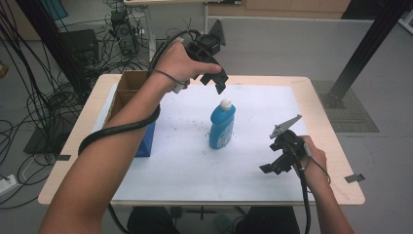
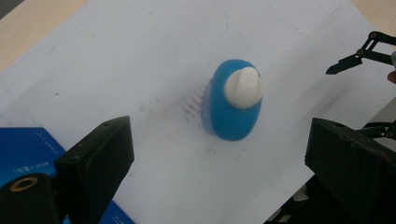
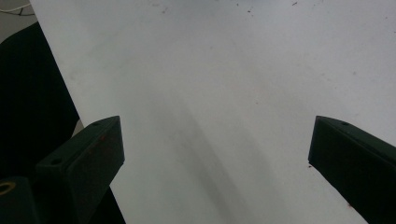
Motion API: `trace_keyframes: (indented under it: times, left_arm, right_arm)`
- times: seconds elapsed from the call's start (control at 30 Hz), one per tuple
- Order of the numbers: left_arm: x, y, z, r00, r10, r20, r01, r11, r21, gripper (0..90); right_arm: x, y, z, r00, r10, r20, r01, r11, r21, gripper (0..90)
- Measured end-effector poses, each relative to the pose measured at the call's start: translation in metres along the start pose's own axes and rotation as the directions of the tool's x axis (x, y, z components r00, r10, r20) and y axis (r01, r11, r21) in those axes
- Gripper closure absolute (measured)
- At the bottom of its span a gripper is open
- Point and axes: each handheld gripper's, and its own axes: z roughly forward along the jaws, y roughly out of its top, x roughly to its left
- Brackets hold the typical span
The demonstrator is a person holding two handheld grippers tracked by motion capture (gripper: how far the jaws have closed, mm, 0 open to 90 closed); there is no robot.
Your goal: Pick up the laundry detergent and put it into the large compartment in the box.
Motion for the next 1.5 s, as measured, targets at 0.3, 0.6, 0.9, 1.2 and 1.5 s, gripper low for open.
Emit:
trace_keyframes:
  times: [0.3, 0.6, 0.9, 1.2, 1.5]
  left_arm:
    - [-0.013, 0.008, 0.014, 0.9994, 0.028, 0.019, -0.028, 0.9994, 0.021, 7.1]
    - [-0.024, 0.016, 0.027, 0.9981, 0.049, 0.037, -0.051, 0.9981, 0.036, 7.3]
    - [-0.031, 0.019, 0.041, 0.9973, 0.068, 0.026, -0.07, 0.9961, 0.054, 7.5]
    - [-0.034, 0.019, 0.054, 0.9974, 0.069, 0.02, -0.07, 0.9954, 0.066, 7.7]
    - [-0.033, 0.018, 0.064, 0.9976, 0.068, 0.012, -0.069, 0.9948, 0.075, 7.8]
  right_arm:
    - [0.0, 0.001, 0.001, 1.0, -0.002, 0.0, 0.002, 1.0, 0.008, 3.5]
    - [0.0, 0.0, 0.001, 1.0, -0.001, -0.001, 0.001, 1.0, 0.011, 3.5]
    - [0.001, -0.001, 0.003, 1.0, -0.002, -0.004, 0.002, 1.0, 0.015, 3.5]
    - [0.001, -0.002, 0.003, 1.0, -0.004, -0.001, 0.004, 1.0, 0.016, 3.6]
    - [0.002, -0.002, 0.004, 1.0, -0.003, -0.004, 0.003, 1.0, 0.022, 3.7]
